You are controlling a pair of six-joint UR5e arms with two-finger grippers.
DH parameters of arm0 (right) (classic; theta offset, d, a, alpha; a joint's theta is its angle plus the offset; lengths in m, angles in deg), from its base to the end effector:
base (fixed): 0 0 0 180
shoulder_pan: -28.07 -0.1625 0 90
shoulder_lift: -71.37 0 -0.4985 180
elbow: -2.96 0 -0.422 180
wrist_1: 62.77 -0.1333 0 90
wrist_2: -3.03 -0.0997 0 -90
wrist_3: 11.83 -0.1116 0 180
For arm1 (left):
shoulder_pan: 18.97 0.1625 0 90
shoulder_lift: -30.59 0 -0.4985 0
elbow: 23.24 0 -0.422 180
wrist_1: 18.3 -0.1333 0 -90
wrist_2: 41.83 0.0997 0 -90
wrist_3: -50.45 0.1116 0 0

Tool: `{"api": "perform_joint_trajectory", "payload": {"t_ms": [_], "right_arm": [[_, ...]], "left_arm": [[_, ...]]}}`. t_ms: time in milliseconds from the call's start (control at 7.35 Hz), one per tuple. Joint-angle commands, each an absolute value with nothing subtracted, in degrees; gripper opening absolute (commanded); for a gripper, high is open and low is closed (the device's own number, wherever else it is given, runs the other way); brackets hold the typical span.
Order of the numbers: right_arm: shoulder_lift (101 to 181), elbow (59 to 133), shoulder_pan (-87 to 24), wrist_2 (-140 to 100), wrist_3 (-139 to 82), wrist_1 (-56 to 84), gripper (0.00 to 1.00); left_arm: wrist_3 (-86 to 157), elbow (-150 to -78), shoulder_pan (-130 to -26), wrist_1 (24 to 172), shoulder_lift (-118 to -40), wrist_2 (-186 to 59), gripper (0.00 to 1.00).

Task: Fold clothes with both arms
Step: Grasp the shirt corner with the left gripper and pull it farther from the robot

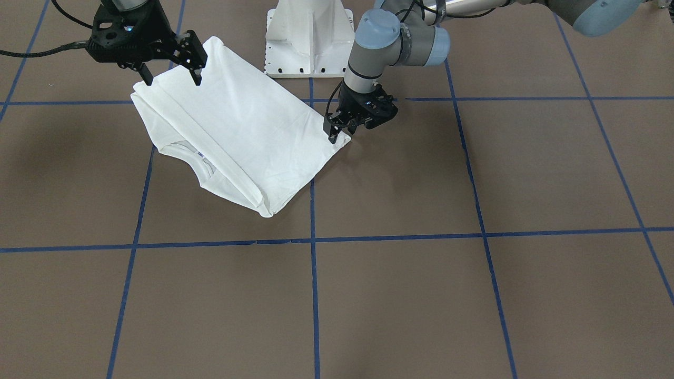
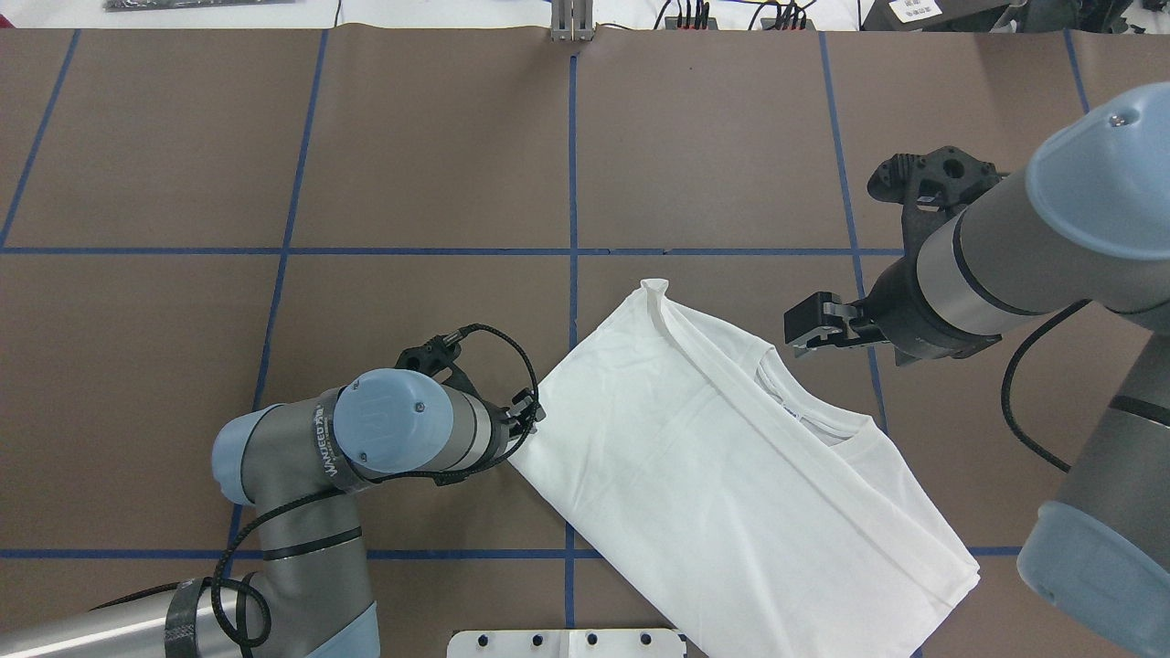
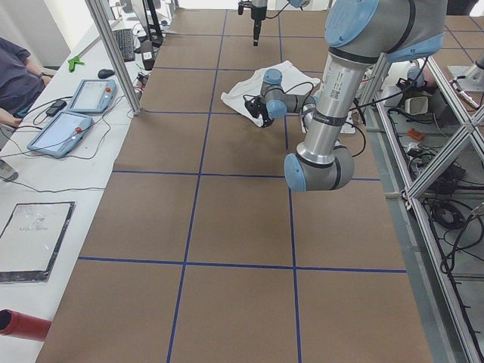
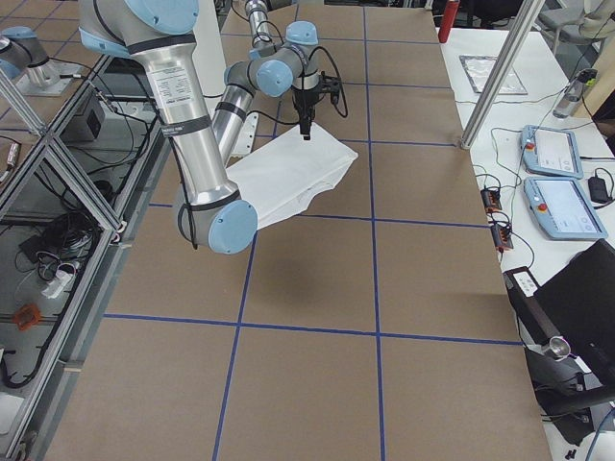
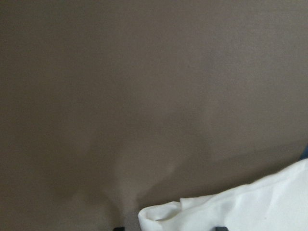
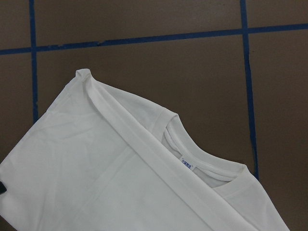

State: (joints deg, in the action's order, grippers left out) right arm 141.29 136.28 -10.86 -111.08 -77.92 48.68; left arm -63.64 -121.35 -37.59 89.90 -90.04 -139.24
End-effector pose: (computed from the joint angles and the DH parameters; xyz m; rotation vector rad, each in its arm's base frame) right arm -0.3357 -0.3839 0.2625 0.0331 -0.8243 0.0931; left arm 0.6541 -0.3459 0.3042 -0.1687 1.0030 -0.6173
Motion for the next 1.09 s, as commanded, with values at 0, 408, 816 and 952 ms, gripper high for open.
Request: {"api": "perform_joint_trajectory", "payload": {"t_ms": [0, 408, 816, 952], "right_arm": [[141.51, 136.38, -10.95, -111.05, -78.01, 48.68, 1.00], [141.51, 136.38, -11.39, -111.05, -78.01, 48.68, 1.00], [141.60, 136.29, -11.48, -111.05, -78.01, 48.68, 1.00], [141.60, 136.38, -11.48, -111.05, -78.10, 48.68, 1.00]], "left_arm": [[-63.63, -121.32, -37.60, 89.89, -90.87, -139.39, 0.43], [-63.55, -121.23, -37.60, 91.73, -90.79, -139.39, 0.00], [-62.76, -121.32, -41.01, 91.22, -90.79, -139.39, 0.00], [-59.88, -121.32, -43.72, 90.78, -90.79, -139.74, 0.00]]}}
